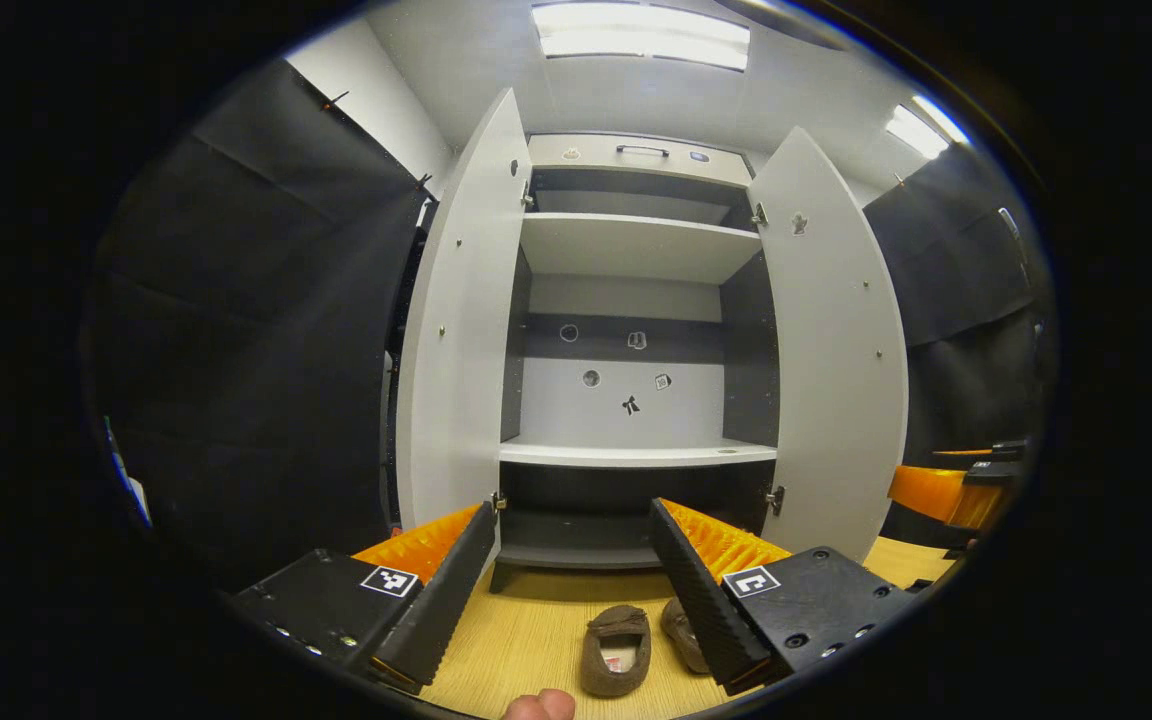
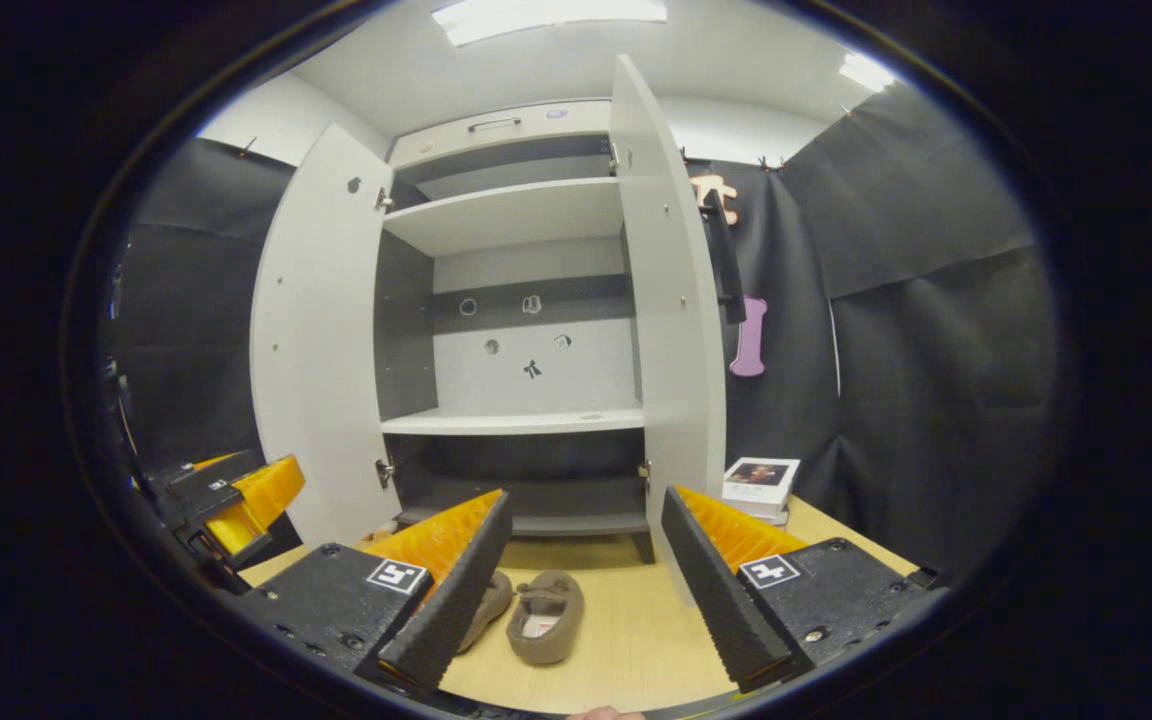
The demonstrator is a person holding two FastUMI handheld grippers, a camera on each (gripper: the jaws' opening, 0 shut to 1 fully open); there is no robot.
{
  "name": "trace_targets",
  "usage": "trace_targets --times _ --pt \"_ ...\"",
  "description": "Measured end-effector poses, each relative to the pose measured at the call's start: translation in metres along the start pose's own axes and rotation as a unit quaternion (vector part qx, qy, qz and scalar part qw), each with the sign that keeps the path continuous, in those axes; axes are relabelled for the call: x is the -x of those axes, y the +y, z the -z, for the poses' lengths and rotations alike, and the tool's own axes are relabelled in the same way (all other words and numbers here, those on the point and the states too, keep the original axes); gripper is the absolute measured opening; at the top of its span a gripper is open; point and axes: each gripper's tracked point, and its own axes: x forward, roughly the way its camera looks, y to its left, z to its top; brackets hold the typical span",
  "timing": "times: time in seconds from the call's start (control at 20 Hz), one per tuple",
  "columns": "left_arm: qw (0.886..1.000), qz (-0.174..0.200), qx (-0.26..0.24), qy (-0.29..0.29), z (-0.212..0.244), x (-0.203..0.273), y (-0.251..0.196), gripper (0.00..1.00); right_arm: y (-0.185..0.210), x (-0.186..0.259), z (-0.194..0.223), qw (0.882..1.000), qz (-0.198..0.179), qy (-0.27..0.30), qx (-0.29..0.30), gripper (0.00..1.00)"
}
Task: Grab one shoe with the right hand and put it into the shoe cabinet, grab the other shoe with the left hand and put it into the shoe cabinet; then close the right door with the right hand and the left door with the left hand.
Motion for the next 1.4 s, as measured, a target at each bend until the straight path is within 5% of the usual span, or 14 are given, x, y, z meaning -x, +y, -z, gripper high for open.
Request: trace_targets --times 0.3,0.65,1.0,1.4 --pt "1.0 -0.006 0.003 0.0 0.0 0.004 0.003 0.95 0.016 -0.013 0.01 0.999 -0.035 0.018 0.011 0.98" --pt "1.0 -0.016 0.007 0.004 0.004 0.007 0.009 0.95 0.05 -0.055 0.08 0.988 -0.086 0.123 0.024 0.95" --pt "1.0 -0.014 0.003 0.005 0.006 0.004 0.008 0.95 0.076 -0.096 0.184 0.96 -0.122 0.239 0.082 0.99" --pt "1.0 -0.014 -0.001 0.003 0.008 0.003 0.008 0.95 0.078 -0.133 0.277 0.927 -0.125 0.338 0.109 0.78"
